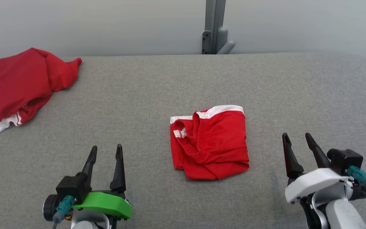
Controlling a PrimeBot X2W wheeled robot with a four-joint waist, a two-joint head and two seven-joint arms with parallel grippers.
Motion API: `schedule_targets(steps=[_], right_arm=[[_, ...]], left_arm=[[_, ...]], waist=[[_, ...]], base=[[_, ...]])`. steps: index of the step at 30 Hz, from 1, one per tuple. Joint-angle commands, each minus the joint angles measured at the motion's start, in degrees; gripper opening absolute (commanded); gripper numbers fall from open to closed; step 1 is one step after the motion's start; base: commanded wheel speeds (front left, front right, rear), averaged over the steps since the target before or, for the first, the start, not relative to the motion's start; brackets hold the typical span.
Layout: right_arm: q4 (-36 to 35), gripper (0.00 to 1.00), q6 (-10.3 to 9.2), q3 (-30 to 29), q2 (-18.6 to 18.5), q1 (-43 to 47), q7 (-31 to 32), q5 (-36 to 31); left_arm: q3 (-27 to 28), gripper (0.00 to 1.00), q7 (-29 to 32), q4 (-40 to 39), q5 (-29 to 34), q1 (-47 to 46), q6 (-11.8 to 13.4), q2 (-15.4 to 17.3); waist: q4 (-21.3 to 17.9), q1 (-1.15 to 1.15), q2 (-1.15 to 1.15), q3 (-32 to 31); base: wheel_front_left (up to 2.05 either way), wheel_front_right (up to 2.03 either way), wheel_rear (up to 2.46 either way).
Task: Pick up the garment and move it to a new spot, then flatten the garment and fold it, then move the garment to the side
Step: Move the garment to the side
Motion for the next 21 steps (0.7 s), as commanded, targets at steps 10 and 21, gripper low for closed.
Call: schedule_targets(steps=[10,21], right_arm=[[5.6,1.00,-0.02,3.8,-7.2,-11.5,18.4,10.3],[13.2,1.00,-0.01,8.2,-11.5,-18.4,27.7,21.0]], left_arm=[[-1.2,1.00,0.0,-1.4,-0.1,-3.4,0.5,0.1],[-1.4,1.00,0.0,-3.1,-0.6,-3.8,1.4,0.1]], waist=[[3.9,0.00,0.00,5.2],[8.6,0.00,0.00,8.6]], base=[[0.00,0.00,0.00],[0.00,0.00,0.00]])
